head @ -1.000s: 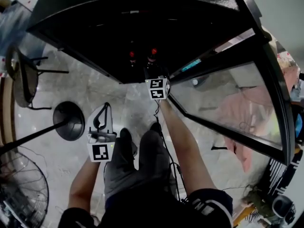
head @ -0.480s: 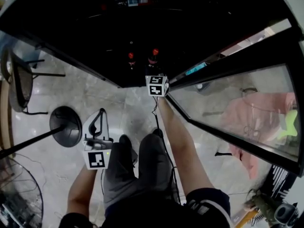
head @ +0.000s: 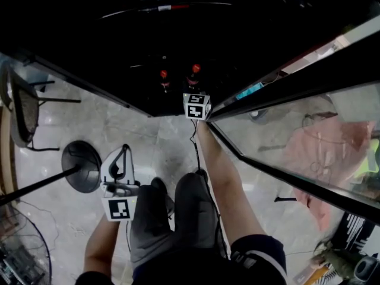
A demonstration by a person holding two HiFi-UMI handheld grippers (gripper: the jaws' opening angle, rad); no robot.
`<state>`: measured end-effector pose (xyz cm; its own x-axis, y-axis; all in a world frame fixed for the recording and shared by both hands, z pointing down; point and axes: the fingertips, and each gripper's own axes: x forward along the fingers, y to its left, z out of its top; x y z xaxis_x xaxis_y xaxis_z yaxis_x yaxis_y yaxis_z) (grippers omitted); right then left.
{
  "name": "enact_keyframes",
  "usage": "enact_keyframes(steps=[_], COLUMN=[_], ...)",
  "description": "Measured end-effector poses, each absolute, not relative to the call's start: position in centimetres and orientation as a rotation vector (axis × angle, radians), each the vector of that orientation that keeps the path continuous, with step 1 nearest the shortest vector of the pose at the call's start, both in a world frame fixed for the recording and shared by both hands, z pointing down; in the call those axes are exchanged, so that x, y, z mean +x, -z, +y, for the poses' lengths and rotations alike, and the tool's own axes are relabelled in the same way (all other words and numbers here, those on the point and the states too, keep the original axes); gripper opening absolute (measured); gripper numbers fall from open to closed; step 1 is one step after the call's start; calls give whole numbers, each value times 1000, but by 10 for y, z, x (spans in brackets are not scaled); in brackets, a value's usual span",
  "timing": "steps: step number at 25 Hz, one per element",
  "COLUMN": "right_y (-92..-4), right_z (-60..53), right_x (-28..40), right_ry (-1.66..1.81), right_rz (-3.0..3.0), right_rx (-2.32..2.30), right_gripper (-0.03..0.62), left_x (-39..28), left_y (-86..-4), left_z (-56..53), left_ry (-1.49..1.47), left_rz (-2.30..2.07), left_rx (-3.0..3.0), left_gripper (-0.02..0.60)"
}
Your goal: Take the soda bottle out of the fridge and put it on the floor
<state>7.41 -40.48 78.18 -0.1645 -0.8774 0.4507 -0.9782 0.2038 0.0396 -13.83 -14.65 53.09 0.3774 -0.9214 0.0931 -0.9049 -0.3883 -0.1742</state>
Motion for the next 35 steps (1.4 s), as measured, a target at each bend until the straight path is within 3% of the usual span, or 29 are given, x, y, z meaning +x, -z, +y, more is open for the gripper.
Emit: enact_keyframes(steps=[35], right_y=[-811], right_z=[-420], right_x=[69], right_ry=[-352], right_rz=[-2199], right_rx=[1685], right_gripper=[322], left_x=[-156], left_y=[-570], left_z=[-149], left_ry=[317], left_rz=[1702], left_rx=[-2484], left_gripper=[23])
